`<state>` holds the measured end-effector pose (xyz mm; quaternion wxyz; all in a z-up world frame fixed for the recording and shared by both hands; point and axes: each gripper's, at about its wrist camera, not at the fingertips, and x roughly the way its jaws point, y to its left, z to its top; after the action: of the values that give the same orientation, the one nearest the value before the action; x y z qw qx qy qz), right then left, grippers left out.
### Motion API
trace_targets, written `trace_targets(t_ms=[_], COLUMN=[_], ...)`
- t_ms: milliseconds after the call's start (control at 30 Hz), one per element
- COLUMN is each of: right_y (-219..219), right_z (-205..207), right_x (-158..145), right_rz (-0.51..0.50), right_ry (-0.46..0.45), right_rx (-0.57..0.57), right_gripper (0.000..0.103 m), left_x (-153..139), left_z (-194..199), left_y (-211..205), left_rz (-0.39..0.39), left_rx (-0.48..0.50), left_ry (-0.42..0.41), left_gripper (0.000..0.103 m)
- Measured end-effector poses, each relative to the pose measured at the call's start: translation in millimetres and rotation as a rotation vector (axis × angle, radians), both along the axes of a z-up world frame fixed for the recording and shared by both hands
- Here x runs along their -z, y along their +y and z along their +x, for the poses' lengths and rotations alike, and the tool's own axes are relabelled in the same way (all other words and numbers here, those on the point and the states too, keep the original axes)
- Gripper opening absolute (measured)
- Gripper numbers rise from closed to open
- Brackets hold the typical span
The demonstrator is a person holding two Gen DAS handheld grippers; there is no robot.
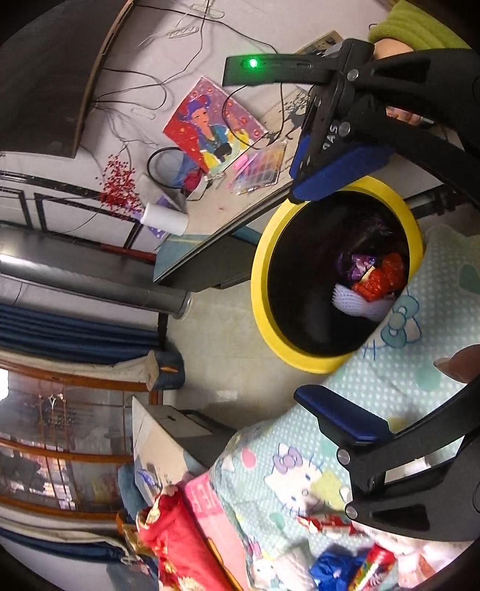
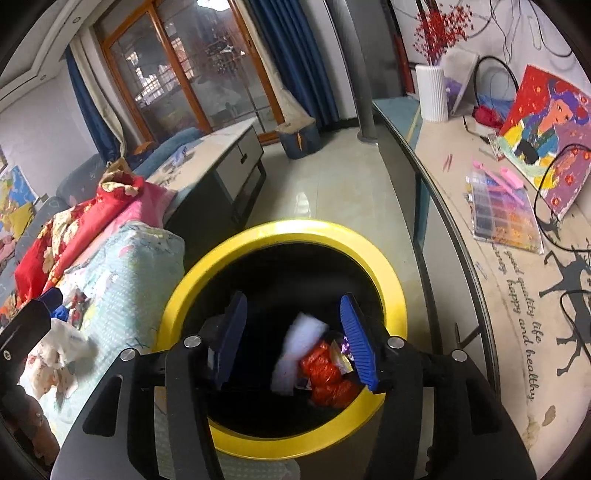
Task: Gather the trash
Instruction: 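Move both tools back toward the remaining trash on the bed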
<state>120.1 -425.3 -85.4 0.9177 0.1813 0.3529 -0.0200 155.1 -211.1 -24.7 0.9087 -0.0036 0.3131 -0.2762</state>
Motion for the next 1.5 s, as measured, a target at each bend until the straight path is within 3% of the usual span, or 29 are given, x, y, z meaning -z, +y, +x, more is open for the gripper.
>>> trace_targets(t_ms=[667, 1500], right_y=[86.5, 203.6], right_z=[-16.0, -19.4], right_x=[-55.7, -81.4], right_rz=[-0.026, -0.066], right_ry=[-0.139, -0.166], right_rx=[-0.183, -0.453], right_gripper=[0.065, 0.072], left_x=[-32.6, -47.5], left_z=[-25.4, -39.7], left_y=[82.4, 198.2], left_rz=[-0.038, -0.107], left_rx=[-0.204, -0.456], left_ry=[-0.102, -0.136], left_gripper=[0.092, 0.092])
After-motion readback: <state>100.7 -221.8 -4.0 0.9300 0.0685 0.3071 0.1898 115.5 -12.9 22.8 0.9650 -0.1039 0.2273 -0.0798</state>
